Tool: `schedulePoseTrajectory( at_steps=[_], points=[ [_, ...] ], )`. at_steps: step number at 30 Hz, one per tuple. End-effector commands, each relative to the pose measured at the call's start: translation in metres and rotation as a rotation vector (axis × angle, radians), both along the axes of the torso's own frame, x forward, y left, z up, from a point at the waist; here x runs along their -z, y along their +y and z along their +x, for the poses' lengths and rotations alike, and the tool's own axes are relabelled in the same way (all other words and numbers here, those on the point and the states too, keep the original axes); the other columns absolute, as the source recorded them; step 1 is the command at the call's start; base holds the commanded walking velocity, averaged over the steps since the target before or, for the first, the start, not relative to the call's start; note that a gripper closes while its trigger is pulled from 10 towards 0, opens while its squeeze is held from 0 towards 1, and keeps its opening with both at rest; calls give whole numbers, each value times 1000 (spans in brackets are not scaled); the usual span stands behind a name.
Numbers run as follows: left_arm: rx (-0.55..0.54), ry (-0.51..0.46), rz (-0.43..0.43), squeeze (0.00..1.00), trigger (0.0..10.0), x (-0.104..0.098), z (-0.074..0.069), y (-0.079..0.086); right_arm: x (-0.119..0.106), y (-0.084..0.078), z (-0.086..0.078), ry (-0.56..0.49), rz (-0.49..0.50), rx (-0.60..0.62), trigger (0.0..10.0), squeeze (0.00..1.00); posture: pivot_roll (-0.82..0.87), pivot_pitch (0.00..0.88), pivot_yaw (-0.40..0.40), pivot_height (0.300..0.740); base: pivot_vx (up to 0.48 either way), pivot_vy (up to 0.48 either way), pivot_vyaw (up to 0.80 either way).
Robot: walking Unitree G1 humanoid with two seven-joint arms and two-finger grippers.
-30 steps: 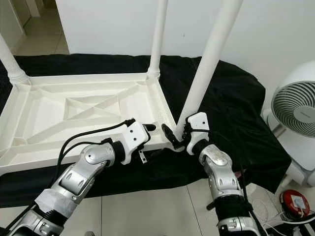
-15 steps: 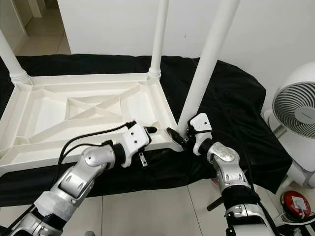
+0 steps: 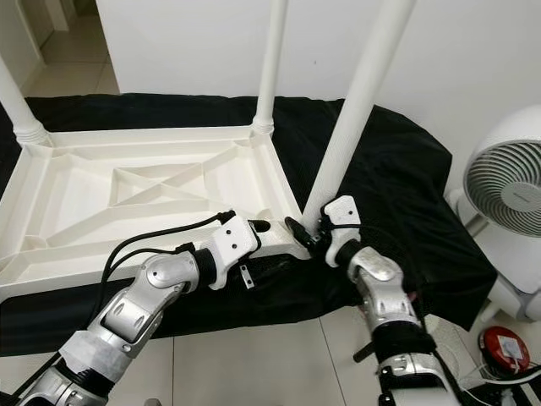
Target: Building children table
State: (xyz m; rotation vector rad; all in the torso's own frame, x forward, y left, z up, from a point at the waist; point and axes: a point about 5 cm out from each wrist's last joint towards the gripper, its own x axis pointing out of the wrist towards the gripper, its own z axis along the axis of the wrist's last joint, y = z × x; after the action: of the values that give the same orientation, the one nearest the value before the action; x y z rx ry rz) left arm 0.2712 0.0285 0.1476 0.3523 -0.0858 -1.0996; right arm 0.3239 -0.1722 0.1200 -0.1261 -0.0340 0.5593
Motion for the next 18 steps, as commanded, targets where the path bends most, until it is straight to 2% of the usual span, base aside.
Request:
schedulePoseTrajectory(
  at_steps=[1, 3, 4, 5, 6, 7, 9, 10, 11, 13, 15, 17, 18],
  points=[
    [2, -4, 14, 0, 10000, 1, -1, -2, 10, 3, -3, 55, 15, 66, 10000, 0, -54, 0, -64, 740, 0, 0, 0],
    [0, -11, 16, 0, 10000, 1, -1, -2, 9, 5, -2, 49, 13, 102, 10000, 0, -54, 0, -64, 740, 0, 0, 0],
    [-1, -12, 16, 0, 10000, 1, -1, -3, 7, 8, -1, 59, 32, 187, 10000, 0, -55, 0, -67, 740, 0, 0, 0],
    [-1, -12, 16, 0, 10000, 1, -1, -3, 7, 8, -1, 59, 32, 187, 10000, 0, -55, 0, -67, 740, 0, 0, 0],
    [-2, -11, 15, 0, 10000, 0, -1, -3, 5, 11, -1, 72, 68, 267, 10000, 0, -60, 0, -69, 740, 0, 0, 0],
    [-2, -11, 15, 0, 10000, 0, -1, -3, 5, 11, -1, 72, 68, 267, 10000, 0, -60, 0, -69, 740, 0, 0, 0],
    [-2, -8, 14, 0, 10000, 1, 0, -4, 4, 16, -3, 97, 108, 377, 10000, 0, -60, 0, -69, 740, 0, 0, 0],
    [-2, -8, 14, 0, 10000, 1, 0, -4, 4, 16, -3, 97, 108, 377, 10000, 0, -60, 0, -69, 740, 0, 0, 0],
    [-3, -10, 15, 0, 10000, 0, 1, -4, 5, 20, -6, 106, 116, 450, 10000, 0, -60, 0, -69, 740, 0, 0, 0],
    [-3, -10, 15, 0, 10000, 0, 1, -4, 5, 20, -6, 106, 116, 450, 10000, 0, -60, 0, -69, 740, 0, 0, 0],
    [-4, -16, 18, 0, 10000, 0, 2, -5, 6, 26, -14, 124, 113, 619, 10000, 0, -62, 0, -78, 740, 0, 0, 0],
    [-4, -16, 18, 0, 10000, 0, 2, -5, 6, 26, -14, 124, 113, 619, 10000, 0, -62, 0, -78, 740, 0, 0, 0],
    [-5, -19, 19, 0, 10000, 0, 3, -5, 5, 30, -19, 122, 128, 686, 10000, 0, -62, 0, -78, 740, 0, 0, 0]
  ],
)
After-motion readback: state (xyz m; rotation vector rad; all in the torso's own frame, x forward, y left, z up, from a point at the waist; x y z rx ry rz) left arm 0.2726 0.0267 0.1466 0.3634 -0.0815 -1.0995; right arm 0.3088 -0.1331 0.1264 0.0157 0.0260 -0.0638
